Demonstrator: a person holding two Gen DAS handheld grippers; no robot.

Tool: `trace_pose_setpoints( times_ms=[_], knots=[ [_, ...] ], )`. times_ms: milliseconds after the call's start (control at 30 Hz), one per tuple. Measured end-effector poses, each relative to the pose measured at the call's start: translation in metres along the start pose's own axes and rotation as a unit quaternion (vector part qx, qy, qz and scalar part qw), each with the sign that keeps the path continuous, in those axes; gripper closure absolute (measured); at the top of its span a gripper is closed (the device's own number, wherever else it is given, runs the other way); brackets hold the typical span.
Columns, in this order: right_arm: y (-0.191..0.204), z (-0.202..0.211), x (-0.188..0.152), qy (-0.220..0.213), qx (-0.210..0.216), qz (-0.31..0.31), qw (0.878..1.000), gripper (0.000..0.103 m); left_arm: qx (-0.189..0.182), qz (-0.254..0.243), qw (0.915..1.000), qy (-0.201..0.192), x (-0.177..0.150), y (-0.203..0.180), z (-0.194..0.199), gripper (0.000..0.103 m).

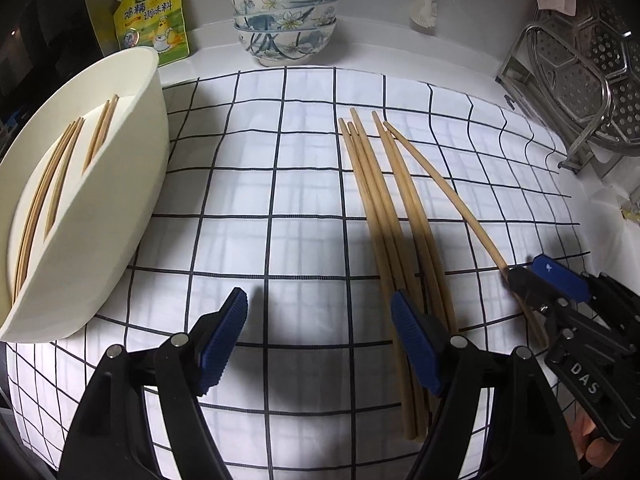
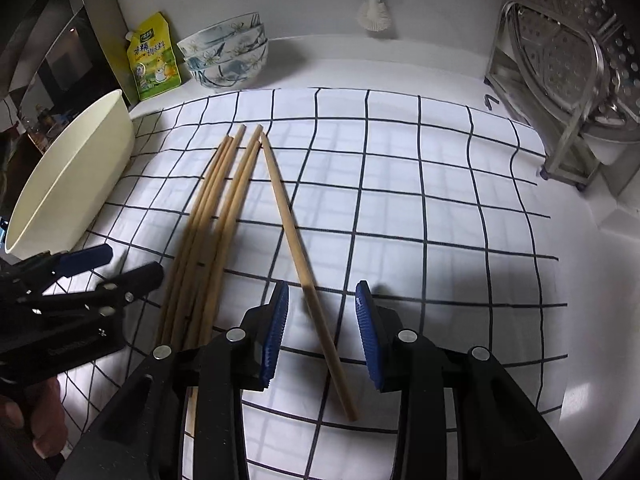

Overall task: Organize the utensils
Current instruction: 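Move both open tools back over the remaining chopsticks on the mat, then grasp a chopstick with the left tool while the right tool grasps another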

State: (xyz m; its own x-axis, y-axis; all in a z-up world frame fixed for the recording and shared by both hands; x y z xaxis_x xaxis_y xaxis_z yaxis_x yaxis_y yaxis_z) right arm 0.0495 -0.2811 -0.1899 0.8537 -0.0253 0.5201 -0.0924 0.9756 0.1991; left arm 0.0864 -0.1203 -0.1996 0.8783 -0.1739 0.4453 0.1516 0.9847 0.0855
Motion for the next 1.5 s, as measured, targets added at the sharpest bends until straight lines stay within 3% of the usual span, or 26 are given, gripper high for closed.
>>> trace_pose_setpoints(
  times_ms=[667, 1000, 1133, 1200, 1267, 1333, 1500],
  knots=[
    [0.0, -0.015, 0.012, 0.011, 0.003, 0.016, 1.0, 0.067, 0.025, -0.016, 0.9995, 0.007, 0.0, -0.004, -0.01, 0.025],
    [0.007, -0.032, 0.025, 0.016, -0.022, 0.051, 0.998, 0.065, 0.03, -0.006, 0.9995, 0.004, 0.012, -0.001, -0.015, 0.029],
    [0.014, -0.037, 0.025, 0.013, -0.02, 0.065, 0.998, 0.066, 0.022, -0.013, 0.9997, -0.004, 0.015, -0.007, -0.013, 0.046],
    [0.017, -0.038, 0.026, 0.011, -0.013, 0.068, 0.998, 0.074, 0.017, -0.019, 0.9997, -0.007, 0.017, -0.011, -0.013, 0.057],
    [0.02, -0.038, 0.026, 0.01, -0.013, 0.069, 0.997, 0.093, 0.011, -0.022, 0.9997, -0.007, 0.017, -0.014, -0.011, 0.079],
    [0.021, -0.038, 0.025, 0.01, -0.01, 0.07, 0.997, 0.096, -0.002, -0.022, 0.9997, -0.005, 0.017, -0.016, -0.01, 0.093],
    [0.017, -0.033, 0.023, 0.011, 0.013, 0.043, 0.999, 0.097, -0.034, -0.016, 0.9993, 0.006, 0.015, -0.014, -0.009, 0.096]
  ],
)
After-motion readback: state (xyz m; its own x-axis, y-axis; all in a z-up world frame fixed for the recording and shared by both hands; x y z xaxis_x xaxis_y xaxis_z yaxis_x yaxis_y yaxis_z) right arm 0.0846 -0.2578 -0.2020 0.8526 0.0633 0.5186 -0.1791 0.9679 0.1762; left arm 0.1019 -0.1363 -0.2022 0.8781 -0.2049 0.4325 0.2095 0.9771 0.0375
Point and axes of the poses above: each gripper's, at about its wrist camera, not at the fingertips, and z roughly against the way its jaws point, y to its left, x to its top, the point moved 5 cm from there along -z, roughly the way its jaws point, and after that the axes turned 7 degrees about x, right-handed, at the moved point
